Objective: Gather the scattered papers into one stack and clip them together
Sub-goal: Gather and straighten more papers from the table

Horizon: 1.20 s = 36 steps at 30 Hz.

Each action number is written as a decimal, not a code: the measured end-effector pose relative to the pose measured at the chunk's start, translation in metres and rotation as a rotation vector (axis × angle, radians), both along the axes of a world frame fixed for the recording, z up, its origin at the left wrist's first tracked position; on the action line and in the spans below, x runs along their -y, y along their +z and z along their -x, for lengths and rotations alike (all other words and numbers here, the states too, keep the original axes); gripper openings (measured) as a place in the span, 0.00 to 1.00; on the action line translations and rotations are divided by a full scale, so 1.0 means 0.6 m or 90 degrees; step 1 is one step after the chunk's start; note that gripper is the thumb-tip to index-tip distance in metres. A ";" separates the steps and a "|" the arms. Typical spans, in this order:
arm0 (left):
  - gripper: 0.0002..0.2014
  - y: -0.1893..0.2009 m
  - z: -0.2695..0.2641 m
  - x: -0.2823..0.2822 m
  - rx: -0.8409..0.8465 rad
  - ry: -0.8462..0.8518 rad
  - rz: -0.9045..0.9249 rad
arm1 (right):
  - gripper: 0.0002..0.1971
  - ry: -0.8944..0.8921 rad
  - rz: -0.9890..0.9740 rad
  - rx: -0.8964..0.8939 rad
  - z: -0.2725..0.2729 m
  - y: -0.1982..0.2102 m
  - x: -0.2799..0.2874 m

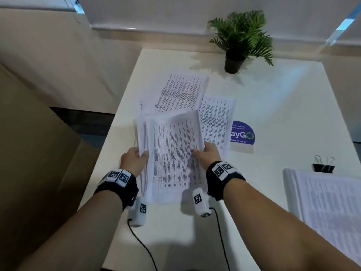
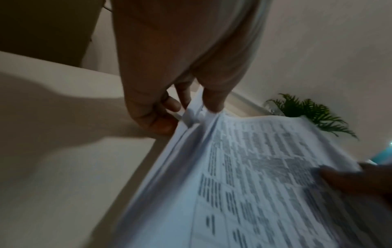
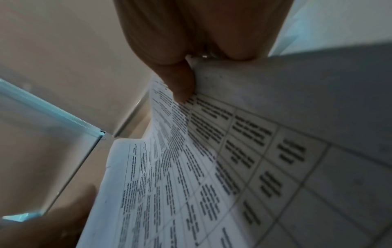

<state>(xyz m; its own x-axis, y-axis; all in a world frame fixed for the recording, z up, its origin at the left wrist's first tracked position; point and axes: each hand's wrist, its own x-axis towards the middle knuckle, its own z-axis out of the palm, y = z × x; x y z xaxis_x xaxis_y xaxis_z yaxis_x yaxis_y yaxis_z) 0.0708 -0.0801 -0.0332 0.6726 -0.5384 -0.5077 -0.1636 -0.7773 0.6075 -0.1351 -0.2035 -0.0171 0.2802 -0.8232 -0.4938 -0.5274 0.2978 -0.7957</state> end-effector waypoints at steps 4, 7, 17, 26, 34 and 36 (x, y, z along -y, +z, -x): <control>0.25 0.010 0.017 -0.003 -0.044 0.001 0.067 | 0.10 0.041 -0.004 -0.020 -0.016 -0.008 -0.012; 0.22 0.019 0.007 -0.011 -0.020 -0.032 0.136 | 0.14 -0.001 0.071 0.003 -0.022 -0.013 0.001; 0.12 0.059 -0.076 0.069 -0.146 0.135 0.333 | 0.30 0.173 0.195 -0.305 -0.005 -0.016 0.054; 0.34 -0.028 -0.103 0.183 0.161 -0.161 -0.083 | 0.24 0.054 0.232 -0.328 0.062 -0.034 0.063; 0.20 -0.037 -0.005 0.174 0.190 -0.264 0.031 | 0.36 -0.177 0.099 -0.039 0.066 -0.027 0.081; 0.19 -0.035 0.025 0.157 0.169 -0.258 0.048 | 0.40 -0.237 0.015 0.051 0.064 -0.021 0.082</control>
<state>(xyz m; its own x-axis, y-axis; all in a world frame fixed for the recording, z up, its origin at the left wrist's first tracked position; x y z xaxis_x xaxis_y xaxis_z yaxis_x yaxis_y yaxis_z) 0.0559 -0.1745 -0.0543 0.5020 -0.8126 -0.2963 -0.6011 -0.5741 0.5560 -0.1732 -0.2524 -0.0297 -0.0038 -0.8868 -0.4622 -0.3227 0.4386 -0.8388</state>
